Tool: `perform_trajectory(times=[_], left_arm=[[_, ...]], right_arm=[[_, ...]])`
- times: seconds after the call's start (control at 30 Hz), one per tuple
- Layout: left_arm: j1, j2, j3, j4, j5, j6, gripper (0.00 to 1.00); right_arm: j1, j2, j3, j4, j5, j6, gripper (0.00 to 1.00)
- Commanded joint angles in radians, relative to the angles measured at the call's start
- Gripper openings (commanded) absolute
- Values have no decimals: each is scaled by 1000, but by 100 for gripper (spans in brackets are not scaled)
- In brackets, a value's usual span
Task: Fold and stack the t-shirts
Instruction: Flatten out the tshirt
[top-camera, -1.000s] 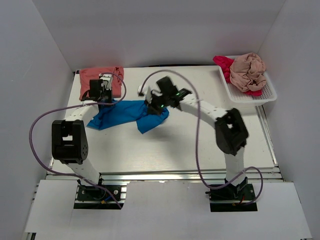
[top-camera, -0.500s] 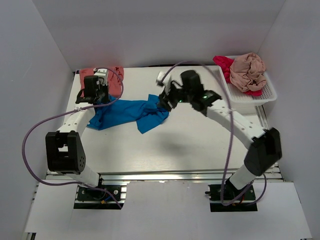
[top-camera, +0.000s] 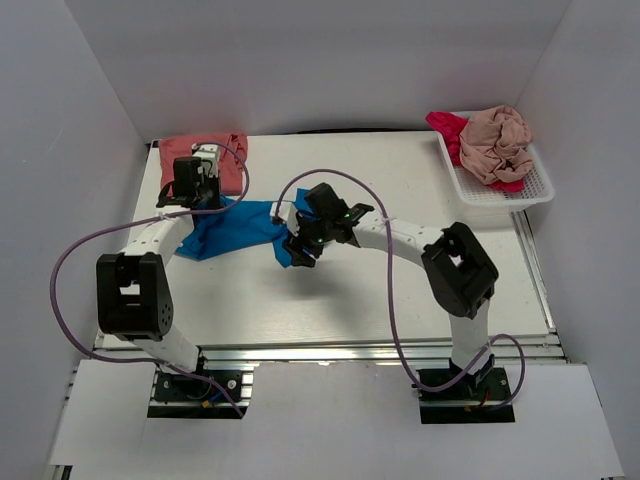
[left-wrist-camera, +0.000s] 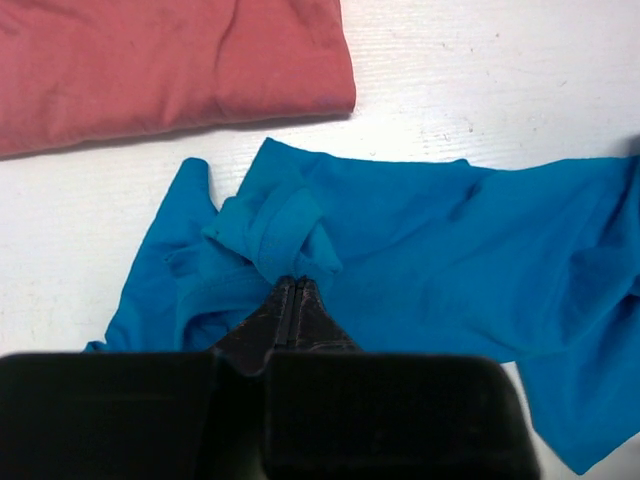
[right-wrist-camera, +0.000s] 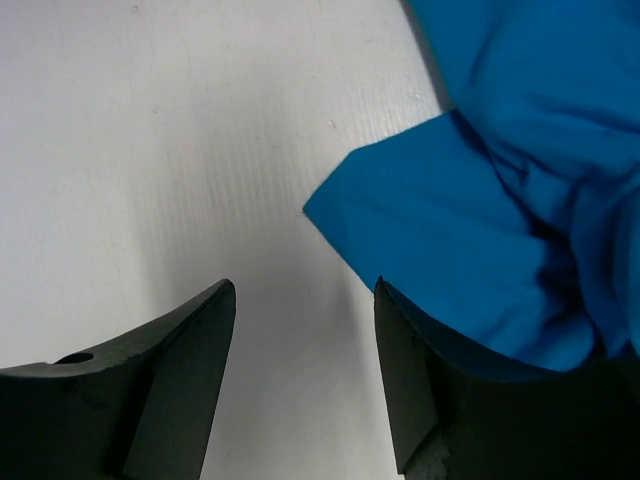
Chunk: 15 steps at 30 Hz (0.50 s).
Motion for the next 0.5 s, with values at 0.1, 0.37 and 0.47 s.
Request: perform_trajectory(times=[0.1, 0.37, 0.47], left_arm=[[3, 24, 1, 30, 6, 0, 0], [2, 68, 7, 41, 16, 3, 0], [2, 67, 0, 52, 20, 0, 0]], right_arm=[[51, 125, 104, 33, -7, -24, 62], [65, 243, 198, 16, -18, -37, 60], [66, 254, 206, 13, -21, -41, 60]])
